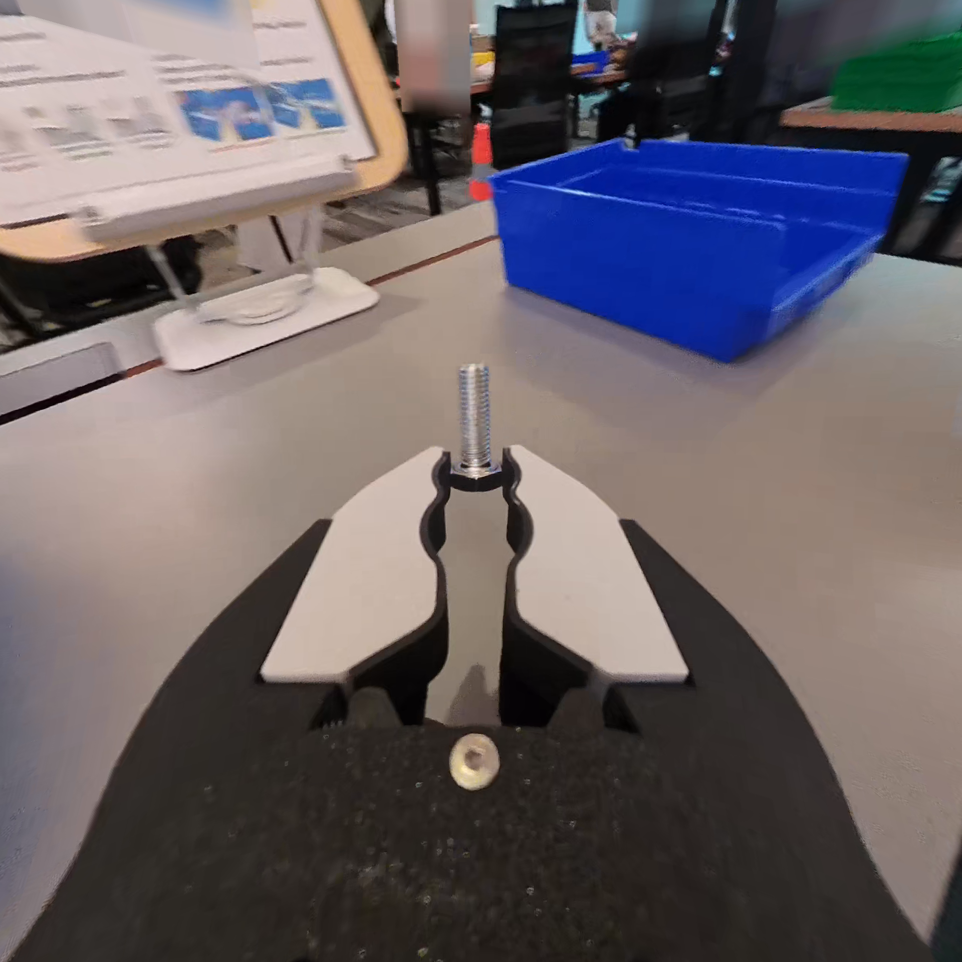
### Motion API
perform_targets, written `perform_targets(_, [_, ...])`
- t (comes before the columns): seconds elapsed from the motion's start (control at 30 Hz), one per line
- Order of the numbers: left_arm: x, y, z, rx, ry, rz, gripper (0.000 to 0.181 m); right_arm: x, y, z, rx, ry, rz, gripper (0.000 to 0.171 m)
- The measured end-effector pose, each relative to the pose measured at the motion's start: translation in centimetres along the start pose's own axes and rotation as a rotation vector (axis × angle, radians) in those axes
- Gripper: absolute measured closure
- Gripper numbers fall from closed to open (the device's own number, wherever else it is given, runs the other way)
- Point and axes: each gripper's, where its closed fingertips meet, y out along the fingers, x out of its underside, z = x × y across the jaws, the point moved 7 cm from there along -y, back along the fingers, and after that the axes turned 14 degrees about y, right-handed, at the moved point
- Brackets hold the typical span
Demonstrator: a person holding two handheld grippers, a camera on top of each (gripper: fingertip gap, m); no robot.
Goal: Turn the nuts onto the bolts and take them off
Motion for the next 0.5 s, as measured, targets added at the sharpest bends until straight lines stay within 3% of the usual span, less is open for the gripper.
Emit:
perform_targets(0.13, [2.6, -3.5, -3.6, -0.12, 0.044, 0.018, 0.163, -0.6, 6.0, -12.4, -0.22, 0.086, -0.059, 0.163])
perform_targets(0.27, [2.9, -5.2, -4.9, -0.158, -0.017, 0.057, 0.163, 2.2, 11.0, -22.1, -0.316, 0.053, -0.205, 0.163])
perform_targets(0.37, [2.9, -4.1, -5.7, -0.129, -0.043, 0.035, 0.163, 4.8, 14.7, -25.8, -0.331, 0.051, -0.347, 0.163])
perform_targets(0.5, [2.6, -0.8, -8.3, -0.108, -0.067, 0.02, 0.163, 8.7, 20.9, -26.5, -0.313, 0.04, -0.555, 0.163])
